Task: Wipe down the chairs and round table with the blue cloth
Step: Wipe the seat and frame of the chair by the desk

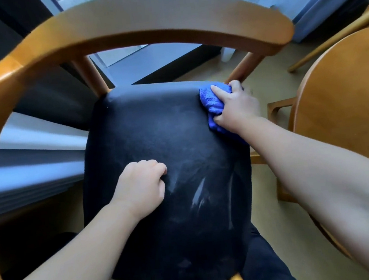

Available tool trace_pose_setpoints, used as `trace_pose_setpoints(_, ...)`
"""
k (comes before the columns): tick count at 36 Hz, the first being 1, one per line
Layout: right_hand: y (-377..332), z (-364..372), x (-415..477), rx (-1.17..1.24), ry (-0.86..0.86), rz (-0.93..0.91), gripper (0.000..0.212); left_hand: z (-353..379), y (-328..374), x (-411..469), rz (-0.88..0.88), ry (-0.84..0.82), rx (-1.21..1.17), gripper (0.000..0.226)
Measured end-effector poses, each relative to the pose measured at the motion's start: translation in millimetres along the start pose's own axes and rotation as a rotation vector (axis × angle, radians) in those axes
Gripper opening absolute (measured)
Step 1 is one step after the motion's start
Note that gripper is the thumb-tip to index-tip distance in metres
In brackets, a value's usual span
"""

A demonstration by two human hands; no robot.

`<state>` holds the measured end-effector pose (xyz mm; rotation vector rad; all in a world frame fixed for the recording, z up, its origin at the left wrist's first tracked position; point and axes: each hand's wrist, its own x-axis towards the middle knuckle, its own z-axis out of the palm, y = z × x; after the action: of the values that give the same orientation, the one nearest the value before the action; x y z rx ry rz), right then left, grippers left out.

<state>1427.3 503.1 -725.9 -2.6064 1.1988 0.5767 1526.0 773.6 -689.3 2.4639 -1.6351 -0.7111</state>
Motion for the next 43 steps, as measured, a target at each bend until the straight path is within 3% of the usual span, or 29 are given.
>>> trace_pose_setpoints(5, 26.4, 10.6, -25.8, 0.118, -0.017, 0.164, 0.078, -0.7, 3.5, 2.9, 0.014, 0.008, -0.002, 0.019)
trace_pose_setpoints(10, 31.0, 26.1, -58.6, 0.163, -0.007, 0.179, 0.081, 6.3, 3.0, 1.0, 0.01, -0.022, 0.015, 0.017)
trace_pose_setpoints(19, 28.4, 69.3, -153.7, 0.121, -0.068, -0.011, 0.08, 8.7, 1.8, -10.2, -0.008, -0.043, 0.014, 0.019)
trace_pose_setpoints(24, 25.8, 79.8, -188.4, 0.067, -0.093, -0.043, 0.089, -5.0, 8.0, -18.3, -0.035, -0.056, 0.017, 0.023)
trace_pose_setpoints(31, 24.4, 99.7, -250.8, -0.031, -0.308, -0.257, 0.092, -14.1, 16.7, -36.5, -0.059, -0.028, 0.003, 0.022)
trace_pose_setpoints(39, 2.1, 38.0, -160.0, 0.053, -0.074, -0.363, 0.083, -14.6, 7.7, -52.0, -0.109, -0.026, 0.007, 0.021)
trace_pose_setpoints(43, -36.0, 0.4, -84.0, -0.066, -0.053, -0.393, 0.081, -13.0, 6.7, -58.9, -0.2, -0.002, -0.038, 0.024)
